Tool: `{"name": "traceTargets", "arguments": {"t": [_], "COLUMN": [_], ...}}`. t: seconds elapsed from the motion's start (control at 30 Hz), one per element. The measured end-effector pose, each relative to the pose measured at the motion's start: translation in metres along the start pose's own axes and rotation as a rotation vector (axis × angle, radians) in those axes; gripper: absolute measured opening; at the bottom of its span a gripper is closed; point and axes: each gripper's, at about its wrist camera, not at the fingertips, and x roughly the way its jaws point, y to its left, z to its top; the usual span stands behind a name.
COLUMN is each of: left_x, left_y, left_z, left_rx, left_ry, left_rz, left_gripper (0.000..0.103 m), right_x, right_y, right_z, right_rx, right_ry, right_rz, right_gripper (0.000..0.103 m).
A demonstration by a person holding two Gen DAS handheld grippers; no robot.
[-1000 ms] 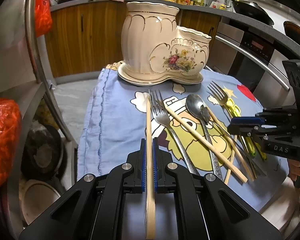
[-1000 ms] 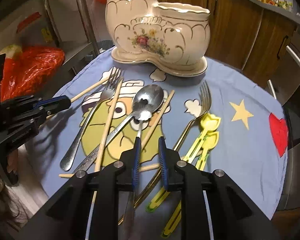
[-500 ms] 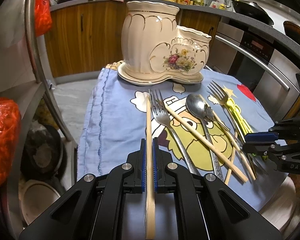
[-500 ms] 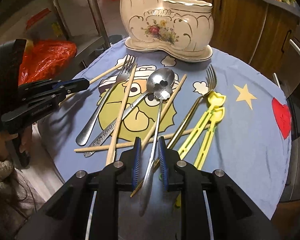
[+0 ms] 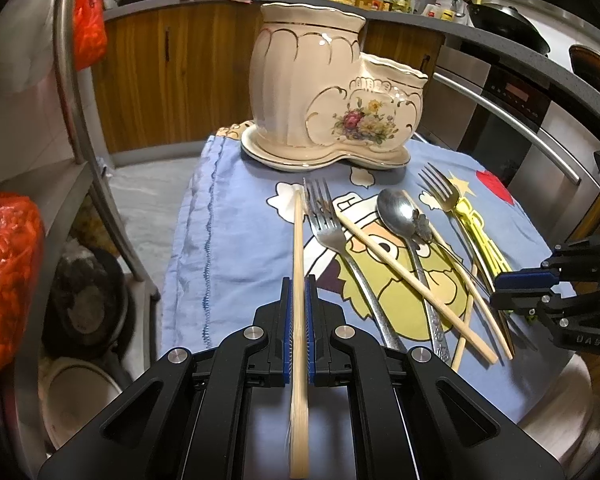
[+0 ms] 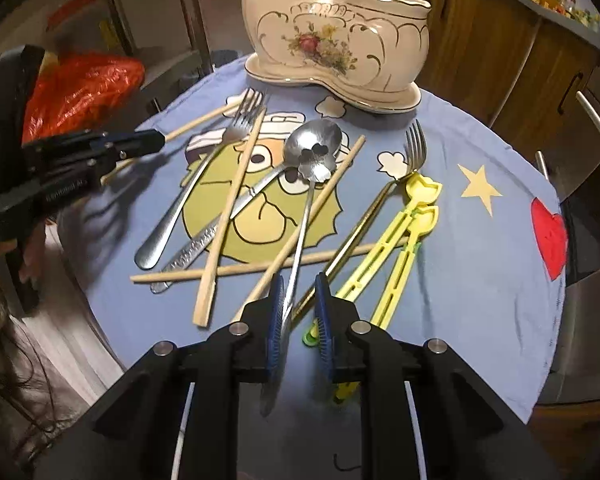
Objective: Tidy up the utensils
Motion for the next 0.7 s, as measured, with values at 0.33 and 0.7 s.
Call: {"name": "traceTargets", "arguments": {"t": [0.33, 0.7], "left_x": [-0.003, -0.004], "left_y": [-0.003, -0.002], "left_z": [-0.001, 0.000], "left_rx": [0.009, 0.003], "left_ry": [-0.009, -0.010], "left_rz": [-0.004, -0.010], "left_gripper": [0.006, 0.006], "right_x": [0.007, -0.006], "right_y": [0.011, 0.009], "right_z": [0.006, 0.000], "right_rx": [-0.017, 0.006], "right_ry": [0.020, -0.021], "right_rz": [-0.092, -0.127], "right_gripper": [0.017, 0.012]}}
